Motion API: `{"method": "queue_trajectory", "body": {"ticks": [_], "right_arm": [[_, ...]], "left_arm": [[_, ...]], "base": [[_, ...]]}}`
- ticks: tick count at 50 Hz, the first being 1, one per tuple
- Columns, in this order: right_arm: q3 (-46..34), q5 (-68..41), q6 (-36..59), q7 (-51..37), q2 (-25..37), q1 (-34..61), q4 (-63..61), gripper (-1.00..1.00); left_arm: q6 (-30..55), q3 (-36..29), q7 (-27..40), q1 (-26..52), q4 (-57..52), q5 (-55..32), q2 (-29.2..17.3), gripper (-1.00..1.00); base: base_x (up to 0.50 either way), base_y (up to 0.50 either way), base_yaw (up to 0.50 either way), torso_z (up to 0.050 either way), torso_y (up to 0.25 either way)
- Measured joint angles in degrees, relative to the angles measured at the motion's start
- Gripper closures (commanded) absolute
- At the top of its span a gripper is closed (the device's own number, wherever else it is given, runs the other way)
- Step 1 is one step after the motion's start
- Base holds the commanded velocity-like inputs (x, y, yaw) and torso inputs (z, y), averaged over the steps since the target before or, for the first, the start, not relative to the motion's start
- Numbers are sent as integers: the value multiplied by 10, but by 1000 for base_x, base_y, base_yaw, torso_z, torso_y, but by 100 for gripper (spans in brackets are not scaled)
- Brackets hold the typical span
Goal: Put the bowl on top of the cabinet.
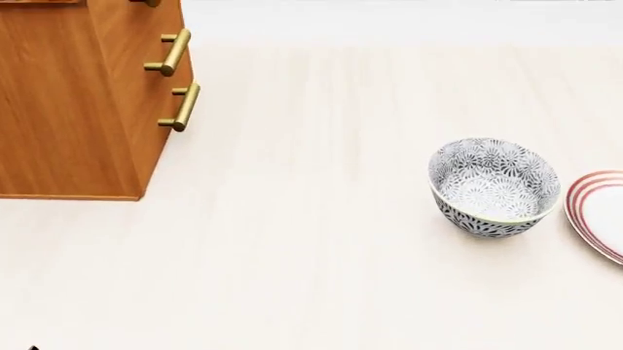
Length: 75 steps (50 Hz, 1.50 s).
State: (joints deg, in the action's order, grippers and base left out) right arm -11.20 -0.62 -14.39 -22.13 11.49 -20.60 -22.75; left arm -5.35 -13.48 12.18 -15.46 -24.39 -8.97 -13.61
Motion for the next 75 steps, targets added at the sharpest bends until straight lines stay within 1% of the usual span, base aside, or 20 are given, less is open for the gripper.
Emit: {"method": "queue_trajectory", "body": {"ticks": [32, 49, 55, 75], "right_arm": [[-9, 4, 3, -15, 9, 4, 0, -100], [-11, 11, 4, -29, 10, 9, 6, -100], [-12, 12, 5, -32, 10, 11, 8, -100], [-14, 11, 11, -44, 13, 15, 7, -100]], "left_arm": [[6, -8, 24, 4, -5, -8, -11, -100], [4, -11, 29, 7, -1, -22, -17, -100], [-1, -12, 28, 6, 0, -30, -20, -100], [-10, -15, 22, 8, 5, -51, -29, -100]], "base": [[284, 0, 0, 0, 0], [24, 0, 0, 0, 0], [0, 0, 0, 30, 0], [0, 0, 0, 50, 0]]}}
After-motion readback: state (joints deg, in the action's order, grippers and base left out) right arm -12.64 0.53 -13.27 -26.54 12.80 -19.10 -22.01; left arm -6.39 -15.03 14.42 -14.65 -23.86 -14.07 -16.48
